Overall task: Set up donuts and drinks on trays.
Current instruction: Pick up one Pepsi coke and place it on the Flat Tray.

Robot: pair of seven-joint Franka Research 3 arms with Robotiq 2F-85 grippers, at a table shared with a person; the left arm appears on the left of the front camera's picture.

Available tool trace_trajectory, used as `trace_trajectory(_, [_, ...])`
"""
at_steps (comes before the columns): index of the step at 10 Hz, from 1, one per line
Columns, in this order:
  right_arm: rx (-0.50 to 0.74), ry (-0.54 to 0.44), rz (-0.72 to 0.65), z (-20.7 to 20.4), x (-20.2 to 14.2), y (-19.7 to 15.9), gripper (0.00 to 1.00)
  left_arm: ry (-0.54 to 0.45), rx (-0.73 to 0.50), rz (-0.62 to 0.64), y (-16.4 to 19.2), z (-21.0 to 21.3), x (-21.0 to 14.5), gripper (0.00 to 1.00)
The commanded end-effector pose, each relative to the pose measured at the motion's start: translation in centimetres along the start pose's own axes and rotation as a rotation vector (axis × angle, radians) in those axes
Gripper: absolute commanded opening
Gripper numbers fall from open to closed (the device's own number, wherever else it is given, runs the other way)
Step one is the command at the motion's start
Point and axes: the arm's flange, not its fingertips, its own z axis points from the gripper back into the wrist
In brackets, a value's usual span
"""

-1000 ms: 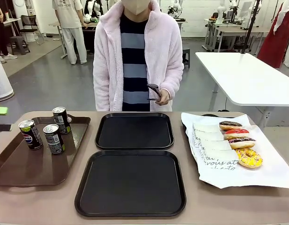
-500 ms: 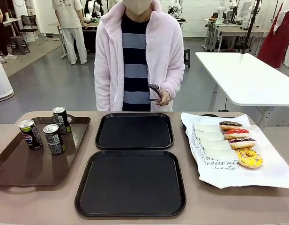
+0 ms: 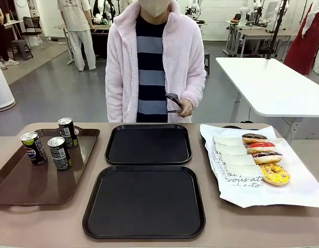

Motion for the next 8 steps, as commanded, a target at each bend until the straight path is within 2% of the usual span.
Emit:
trace_trajectory(1, [0.016,-0.016,0.028,0.37,-0.08,0.75,1.0,0.0,-0.041,0.016,0.99,-0.56,-0.42,1.0])
trace_trajectory(8, [0.016,-0.016,0.028,0.37,-0.08,0.75,1.0,0.0,-0.041,0.016,0.99,-0.56,-0.42,1.0])
